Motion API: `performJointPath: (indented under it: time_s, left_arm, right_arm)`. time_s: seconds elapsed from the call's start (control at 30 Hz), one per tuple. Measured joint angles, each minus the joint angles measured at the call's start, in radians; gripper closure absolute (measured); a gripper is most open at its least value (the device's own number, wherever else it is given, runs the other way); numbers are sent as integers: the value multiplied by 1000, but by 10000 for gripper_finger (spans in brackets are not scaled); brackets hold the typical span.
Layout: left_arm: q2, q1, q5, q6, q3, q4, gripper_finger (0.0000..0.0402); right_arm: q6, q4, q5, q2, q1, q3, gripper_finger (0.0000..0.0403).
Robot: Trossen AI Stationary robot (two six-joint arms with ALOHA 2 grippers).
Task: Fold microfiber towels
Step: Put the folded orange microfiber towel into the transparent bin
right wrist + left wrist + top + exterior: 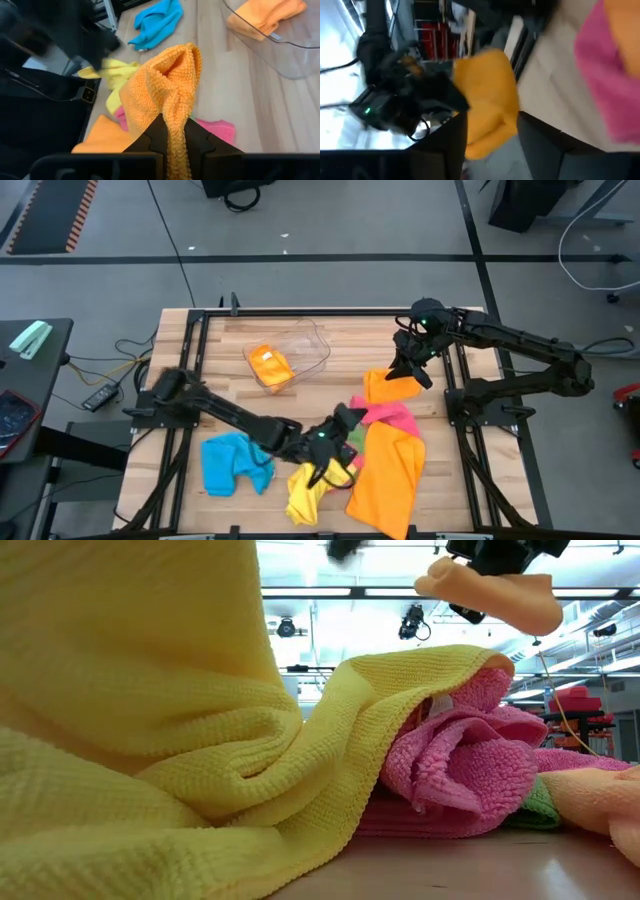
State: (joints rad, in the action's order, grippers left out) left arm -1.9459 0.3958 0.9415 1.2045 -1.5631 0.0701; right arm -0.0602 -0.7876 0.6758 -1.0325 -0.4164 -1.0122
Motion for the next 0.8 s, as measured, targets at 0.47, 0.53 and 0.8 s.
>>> performJointPath:
  time_s: [0.47, 0.53, 0.8]
  left_arm:
    - [172, -57, -183, -733, 0, -679, 271]
    - [173, -55, -182, -775, 0, -727, 273]
    - [173, -58, -222, -945, 0, -918, 274]
  right_arm:
    - [75, 179, -104, -67, 8, 0, 364]
    - [83, 217, -122, -96, 9, 0, 364]
    - [65, 294, -132, -216, 9, 0, 364]
